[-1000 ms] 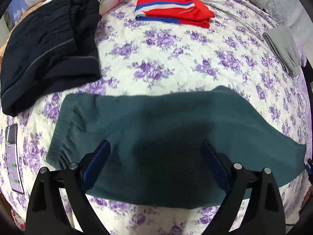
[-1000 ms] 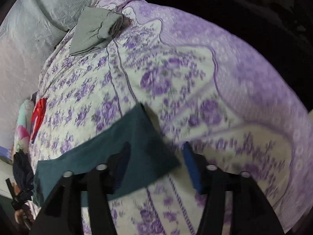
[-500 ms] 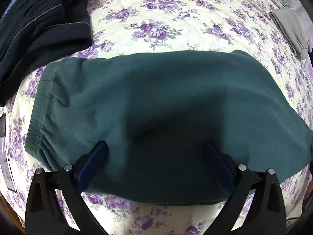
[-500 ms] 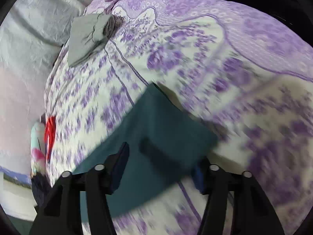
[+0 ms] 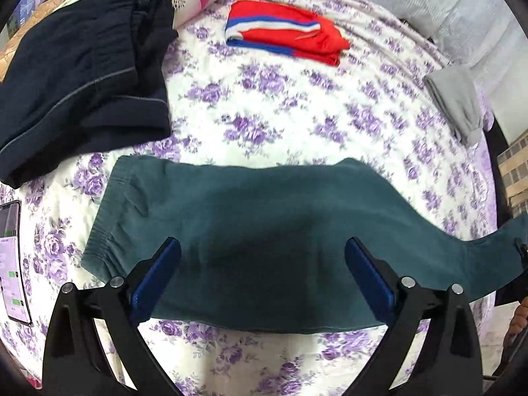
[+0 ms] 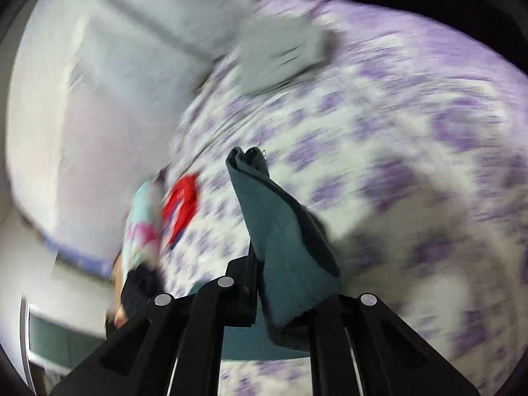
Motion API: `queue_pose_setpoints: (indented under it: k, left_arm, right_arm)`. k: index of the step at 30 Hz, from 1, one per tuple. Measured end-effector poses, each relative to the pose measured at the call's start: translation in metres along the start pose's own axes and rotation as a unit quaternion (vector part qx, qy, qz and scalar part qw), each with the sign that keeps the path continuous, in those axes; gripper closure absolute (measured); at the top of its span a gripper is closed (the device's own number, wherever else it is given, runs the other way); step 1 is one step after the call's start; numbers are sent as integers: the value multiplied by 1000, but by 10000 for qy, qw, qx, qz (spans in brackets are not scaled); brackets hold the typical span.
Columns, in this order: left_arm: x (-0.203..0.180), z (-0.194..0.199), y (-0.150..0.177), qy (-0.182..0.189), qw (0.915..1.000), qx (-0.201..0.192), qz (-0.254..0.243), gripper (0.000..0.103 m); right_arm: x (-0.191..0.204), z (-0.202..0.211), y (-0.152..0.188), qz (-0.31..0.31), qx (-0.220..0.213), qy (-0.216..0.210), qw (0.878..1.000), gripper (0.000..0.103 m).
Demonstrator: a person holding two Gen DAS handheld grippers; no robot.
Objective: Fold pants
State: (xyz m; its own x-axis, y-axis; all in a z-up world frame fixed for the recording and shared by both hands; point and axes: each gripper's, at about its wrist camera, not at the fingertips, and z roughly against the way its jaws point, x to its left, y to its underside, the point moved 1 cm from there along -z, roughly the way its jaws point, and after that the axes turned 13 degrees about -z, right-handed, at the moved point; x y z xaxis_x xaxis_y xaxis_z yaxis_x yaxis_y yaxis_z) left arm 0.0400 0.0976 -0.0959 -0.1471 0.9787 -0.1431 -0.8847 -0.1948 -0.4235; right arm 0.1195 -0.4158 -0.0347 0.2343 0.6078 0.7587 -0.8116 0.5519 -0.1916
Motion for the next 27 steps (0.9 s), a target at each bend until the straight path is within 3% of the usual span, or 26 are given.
queue_pose_setpoints:
  k: [6, 11, 14, 20, 27]
  left_arm:
    - [0, 2, 3, 64, 10000, -8, -34, 6]
    - [8, 2, 10, 133, 9999, -4, 23, 6]
    - [13, 0, 14, 123, 9999, 40, 82, 6]
    - [12, -5, 15, 161, 9997, 120, 99, 6]
    - [-2, -3, 8, 198, 9997, 97, -141, 6]
  right_arm:
    - [48, -97, 71, 775, 1094, 65, 9909, 94]
    - [66, -167, 127, 1466, 1761, 630, 9714, 92]
    - [64, -185, 142, 1619, 1871, 889, 9648, 91]
    - [62, -191, 146, 1584, 1819, 958, 9657, 90]
    - [85, -180, 136, 1842, 1322, 782, 9708, 90]
